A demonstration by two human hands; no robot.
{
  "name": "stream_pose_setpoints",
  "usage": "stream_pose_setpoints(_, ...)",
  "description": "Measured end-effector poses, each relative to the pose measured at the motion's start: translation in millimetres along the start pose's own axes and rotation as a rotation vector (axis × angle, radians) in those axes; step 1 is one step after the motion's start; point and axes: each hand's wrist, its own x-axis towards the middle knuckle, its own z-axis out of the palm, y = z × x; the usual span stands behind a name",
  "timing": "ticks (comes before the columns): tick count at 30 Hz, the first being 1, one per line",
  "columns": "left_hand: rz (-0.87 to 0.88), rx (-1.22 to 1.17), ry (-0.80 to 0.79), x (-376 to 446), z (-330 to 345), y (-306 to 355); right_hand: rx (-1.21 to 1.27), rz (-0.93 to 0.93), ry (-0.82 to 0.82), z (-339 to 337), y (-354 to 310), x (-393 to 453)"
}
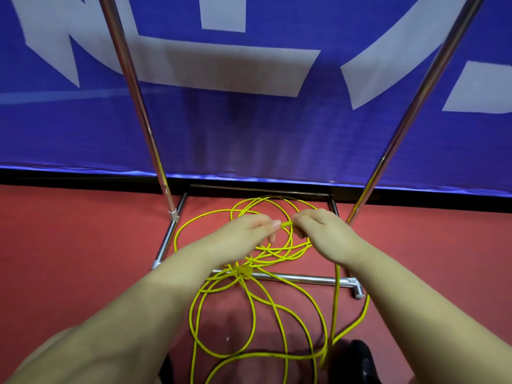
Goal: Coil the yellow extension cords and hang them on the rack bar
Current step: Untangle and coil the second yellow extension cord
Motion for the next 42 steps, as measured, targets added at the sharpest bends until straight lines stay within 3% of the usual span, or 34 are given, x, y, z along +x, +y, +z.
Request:
stream_pose_setpoints(4, 0.104, 0.342, 0.076, 2.7, -17.0, -4.0, 0.209, 0.117, -0.197, 7.5, 4.2, 1.2)
stream_pose_setpoints(8, 0.068, 0.331, 0.16, -1.5, -51.3, -22.5, 0.448, 0.3, -0.402, 5.3, 11.9, -5.0)
stream_pose_setpoints(11, 0.028, 0.28, 0.211, -11.1, -68.7, -30.5, 0.283, 0.315, -0.337, -2.5, 18.0, -8.4)
stream_pose_setpoints(15, -0.027, 0.529, 0.14, -15.4, -56.2, -33.3, -0.151, 0.274, -0.238, -6.1, 25.0, -7.0)
stream_pose_setpoints(20, -0.056, 0.418, 0.081, -16.3, -50.2, -31.9, -0.232, 0.317, -0.268, -5.4, 32.9, -7.0)
stream_pose_setpoints(22, -0.011, 0.322, 0.072, -15.6, -45.5, -28.7, -0.042, 0.287, -0.276, -3.3, 31.7, -8.8)
stream_pose_setpoints(25, 0.043, 0.176, 0.048, -15.9, -33.8, -18.9, 0.531, 0.241, -0.285, 3.3, 10.5, -10.0)
stream_pose_setpoints(27, 0.079, 0.139, 0.056, -13.3, -26.9, -12.6, 0.634, 0.179, -0.296, 11.3, -3.4, -9.6)
stream_pose_setpoints(31, 0.002, 0.01, 0.028, -9.5, -20.8, -14.4, 0.556, 0.11, -0.005, 7.0, -5.4, -4.2)
stream_pose_setpoints(34, -0.059, 0.073, -0.034, -10.4, -21.4, -22.5, 0.847, 0.143, 0.186, -10.8, 0.3, 4.0)
stream_pose_setpoints(39, -0.13, -0.083, -0.03, -8.7, -22.8, -25.7, 0.968, 0.242, 0.338, -17.7, 13.6, 8.7)
stream_pose_setpoints(42, -0.126, -0.299, 0.093, -6.2, -28.7, -15.7, 0.916, 0.249, 0.317, -16.4, 16.7, 8.6)
